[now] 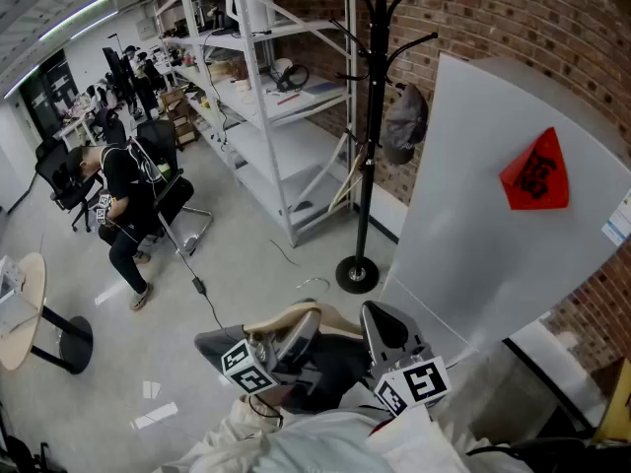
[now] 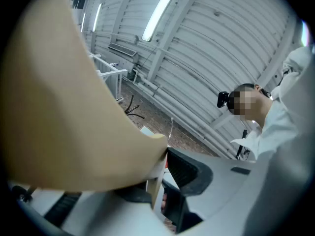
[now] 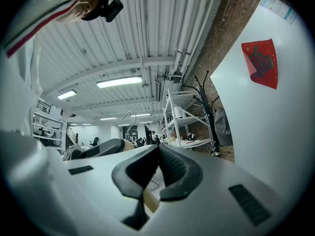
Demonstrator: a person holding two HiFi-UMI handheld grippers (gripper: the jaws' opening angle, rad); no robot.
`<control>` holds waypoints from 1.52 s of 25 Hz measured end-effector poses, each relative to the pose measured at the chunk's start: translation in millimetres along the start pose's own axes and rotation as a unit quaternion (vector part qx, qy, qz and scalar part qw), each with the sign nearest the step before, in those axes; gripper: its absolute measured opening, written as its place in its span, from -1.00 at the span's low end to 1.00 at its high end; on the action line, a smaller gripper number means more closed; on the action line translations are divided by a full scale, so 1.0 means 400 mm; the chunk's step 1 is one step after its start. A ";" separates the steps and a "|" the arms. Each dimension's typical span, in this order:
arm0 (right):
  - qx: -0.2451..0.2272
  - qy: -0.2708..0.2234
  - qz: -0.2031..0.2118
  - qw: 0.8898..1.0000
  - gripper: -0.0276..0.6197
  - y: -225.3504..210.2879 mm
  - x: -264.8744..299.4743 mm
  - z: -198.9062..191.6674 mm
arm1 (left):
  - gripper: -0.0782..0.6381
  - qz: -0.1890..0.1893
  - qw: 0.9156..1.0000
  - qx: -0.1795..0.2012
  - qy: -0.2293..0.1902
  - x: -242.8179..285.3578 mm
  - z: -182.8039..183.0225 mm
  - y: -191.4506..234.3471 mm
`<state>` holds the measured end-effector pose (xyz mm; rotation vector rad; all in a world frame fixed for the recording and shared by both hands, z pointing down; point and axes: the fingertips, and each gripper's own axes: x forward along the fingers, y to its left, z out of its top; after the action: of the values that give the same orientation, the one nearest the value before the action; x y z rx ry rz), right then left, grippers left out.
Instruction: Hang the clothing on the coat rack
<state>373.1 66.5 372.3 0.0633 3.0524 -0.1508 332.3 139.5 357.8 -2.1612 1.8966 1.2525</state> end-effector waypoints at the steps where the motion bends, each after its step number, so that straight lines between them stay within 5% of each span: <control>1: 0.000 0.001 -0.001 1.000 -0.84 0.011 0.003 -0.002 | -0.49 0.001 1.000 0.003 -0.003 -0.006 0.011 0.001; 14: 0.001 0.003 -0.006 1.000 -0.84 0.044 0.110 -0.021 | -0.49 0.011 0.999 0.015 -0.028 -0.025 0.118 0.085; 38: 0.024 -0.004 0.020 0.999 -0.84 -0.202 0.568 -0.062 | -0.49 0.032 0.999 -0.002 -0.019 0.168 0.213 0.528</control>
<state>141.0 -3.0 385.0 0.1274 3.0380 -0.2220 105.8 68.5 363.9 -2.0784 1.9663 1.2992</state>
